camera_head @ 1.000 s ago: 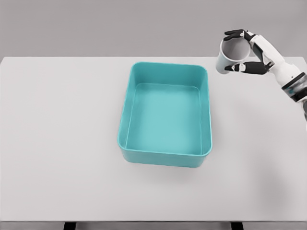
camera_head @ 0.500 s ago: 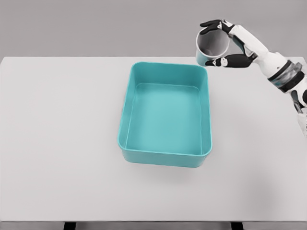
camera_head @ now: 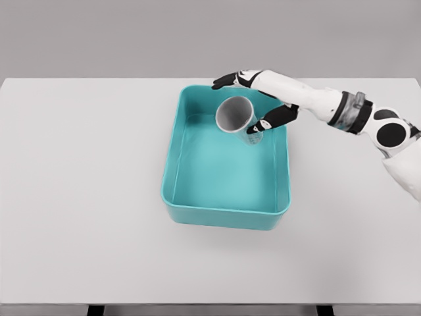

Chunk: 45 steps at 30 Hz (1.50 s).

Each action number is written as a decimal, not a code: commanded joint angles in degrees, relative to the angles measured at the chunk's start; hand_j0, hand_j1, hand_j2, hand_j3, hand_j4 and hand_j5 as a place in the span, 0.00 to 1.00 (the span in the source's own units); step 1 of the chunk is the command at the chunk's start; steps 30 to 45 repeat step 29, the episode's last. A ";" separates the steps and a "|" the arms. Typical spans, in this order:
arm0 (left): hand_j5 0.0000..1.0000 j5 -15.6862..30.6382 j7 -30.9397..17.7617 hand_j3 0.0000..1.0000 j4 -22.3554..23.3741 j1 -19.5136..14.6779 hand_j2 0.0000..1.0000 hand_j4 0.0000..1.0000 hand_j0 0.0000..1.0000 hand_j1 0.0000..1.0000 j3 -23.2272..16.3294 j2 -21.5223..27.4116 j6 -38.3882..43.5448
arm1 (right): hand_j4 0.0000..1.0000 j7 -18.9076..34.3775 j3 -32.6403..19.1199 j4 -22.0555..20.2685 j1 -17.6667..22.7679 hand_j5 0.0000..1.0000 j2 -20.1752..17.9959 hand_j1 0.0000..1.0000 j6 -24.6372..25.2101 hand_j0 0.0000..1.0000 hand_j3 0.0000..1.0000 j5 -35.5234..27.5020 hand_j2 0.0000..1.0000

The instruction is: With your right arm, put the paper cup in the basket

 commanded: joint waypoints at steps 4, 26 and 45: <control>1.00 0.00 -0.01 1.00 0.01 0.00 1.00 1.00 1.00 1.00 0.00 0.00 0.00 | 1.00 -0.04 1.62 -0.13 -1.23 1.00 -0.23 1.00 -0.55 1.00 1.00 4.93 1.00; 1.00 -0.09 -0.01 1.00 0.01 0.00 1.00 1.00 1.00 1.00 0.00 0.00 0.00 | 1.00 -9.88 1.62 -6.55 7.38 1.00 -30.29 1.00 -0.92 1.00 1.00 13.90 1.00; 1.00 -0.09 0.07 1.00 0.10 0.26 1.00 1.00 1.00 1.00 0.00 0.00 0.00 | 1.00 -9.88 1.62 -6.55 7.64 1.00 -30.38 1.00 -0.92 1.00 1.00 13.90 1.00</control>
